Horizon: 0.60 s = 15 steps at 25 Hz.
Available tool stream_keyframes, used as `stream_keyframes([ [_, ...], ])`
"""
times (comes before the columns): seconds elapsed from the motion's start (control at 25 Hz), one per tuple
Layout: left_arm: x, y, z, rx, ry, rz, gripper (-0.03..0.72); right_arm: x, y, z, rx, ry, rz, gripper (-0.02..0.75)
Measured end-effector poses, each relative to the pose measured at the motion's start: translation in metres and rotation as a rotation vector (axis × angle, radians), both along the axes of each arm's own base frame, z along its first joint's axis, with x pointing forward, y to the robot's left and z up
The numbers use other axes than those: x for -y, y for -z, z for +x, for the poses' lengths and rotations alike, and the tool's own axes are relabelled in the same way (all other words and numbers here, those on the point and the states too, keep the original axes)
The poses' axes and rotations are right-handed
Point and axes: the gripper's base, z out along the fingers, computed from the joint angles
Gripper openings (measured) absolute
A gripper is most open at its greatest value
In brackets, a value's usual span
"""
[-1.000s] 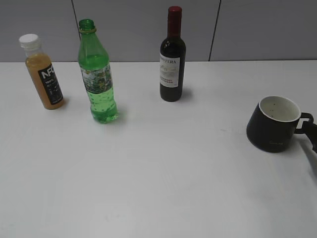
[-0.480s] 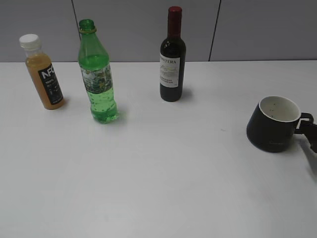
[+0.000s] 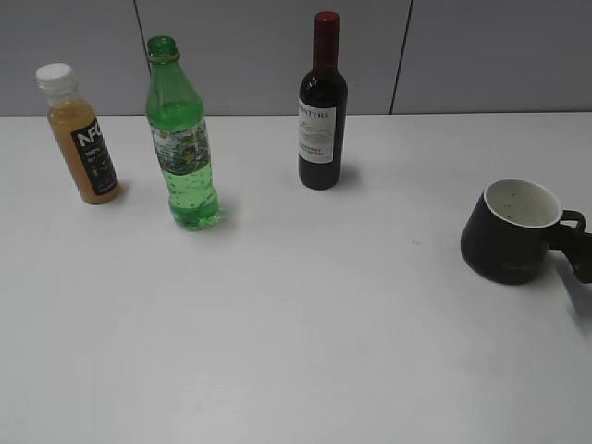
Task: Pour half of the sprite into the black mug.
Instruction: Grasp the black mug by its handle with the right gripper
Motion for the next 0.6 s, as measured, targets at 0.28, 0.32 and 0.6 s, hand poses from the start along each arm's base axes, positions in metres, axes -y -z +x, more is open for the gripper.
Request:
stream_keyframes([
  [0.28, 0.000, 0.000, 0.000, 0.000, 0.000, 0.000, 0.521, -0.001, -0.002, 0.014, 0.033, -0.014, -0.011, 0.592],
  [0.32, 0.000, 0.000, 0.000, 0.000, 0.000, 0.000, 0.521, -0.002, -0.001, 0.016, 0.034, -0.018, -0.012, 0.592],
  [0.6, 0.000, 0.000, 0.000, 0.000, 0.000, 0.000, 0.521, -0.007, 0.011, 0.026, 0.022, -0.030, 0.001, 0.592],
])
